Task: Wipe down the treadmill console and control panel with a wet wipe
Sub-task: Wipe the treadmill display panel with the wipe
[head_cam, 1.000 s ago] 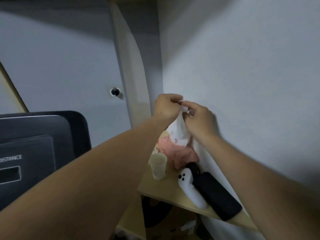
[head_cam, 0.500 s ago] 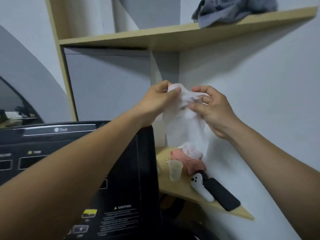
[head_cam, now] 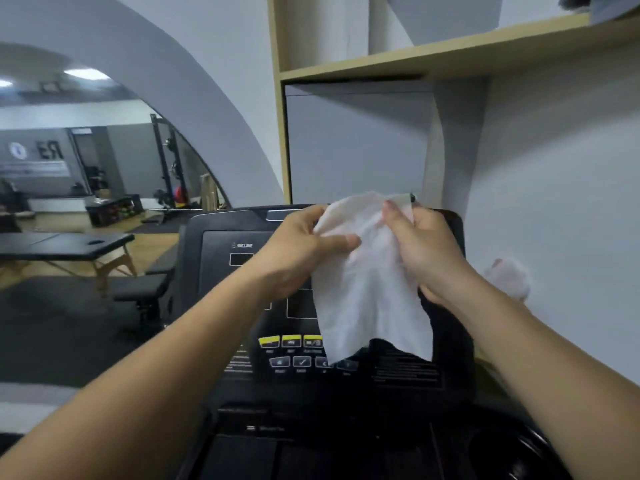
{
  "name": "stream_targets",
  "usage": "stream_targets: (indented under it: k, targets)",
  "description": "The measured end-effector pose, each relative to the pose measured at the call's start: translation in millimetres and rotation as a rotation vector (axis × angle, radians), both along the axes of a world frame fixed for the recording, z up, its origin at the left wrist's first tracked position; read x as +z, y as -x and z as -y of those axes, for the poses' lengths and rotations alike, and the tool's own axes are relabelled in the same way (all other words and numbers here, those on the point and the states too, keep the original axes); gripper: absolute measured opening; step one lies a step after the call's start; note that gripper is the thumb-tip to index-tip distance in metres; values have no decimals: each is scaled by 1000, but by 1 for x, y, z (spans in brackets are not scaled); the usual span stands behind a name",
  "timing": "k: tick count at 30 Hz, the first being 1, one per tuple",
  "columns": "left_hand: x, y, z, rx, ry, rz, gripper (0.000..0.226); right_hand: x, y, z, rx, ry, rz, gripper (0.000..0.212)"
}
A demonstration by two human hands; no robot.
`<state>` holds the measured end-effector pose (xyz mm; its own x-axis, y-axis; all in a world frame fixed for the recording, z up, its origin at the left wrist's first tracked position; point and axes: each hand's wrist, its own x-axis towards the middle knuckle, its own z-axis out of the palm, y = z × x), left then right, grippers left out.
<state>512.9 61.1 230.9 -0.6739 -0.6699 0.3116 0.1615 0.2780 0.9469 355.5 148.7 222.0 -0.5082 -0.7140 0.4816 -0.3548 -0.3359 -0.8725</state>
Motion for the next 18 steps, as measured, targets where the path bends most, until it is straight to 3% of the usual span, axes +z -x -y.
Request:
stream_targets:
  k: [4, 7, 9, 14, 18]
  targets:
    - [-34, -45, 19, 349, 313, 113, 15, -32, -18, 14, -88, -84, -273, 17]
    - [-42, -64, 40, 504, 445, 146, 34, -41, -29, 28, -161, -184, -447, 19]
    - [-40, -67, 55, 577, 485, 149, 34, -38, -31, 42, -240, -216, -506, 18]
    - [-34, -48, 81, 744, 573, 168, 15, -16, -26, 74, -441, -306, -555, 10]
    - [-44, -36, 98, 898, 804, 309, 17, -7, -24, 92, -465, -251, -326, 14]
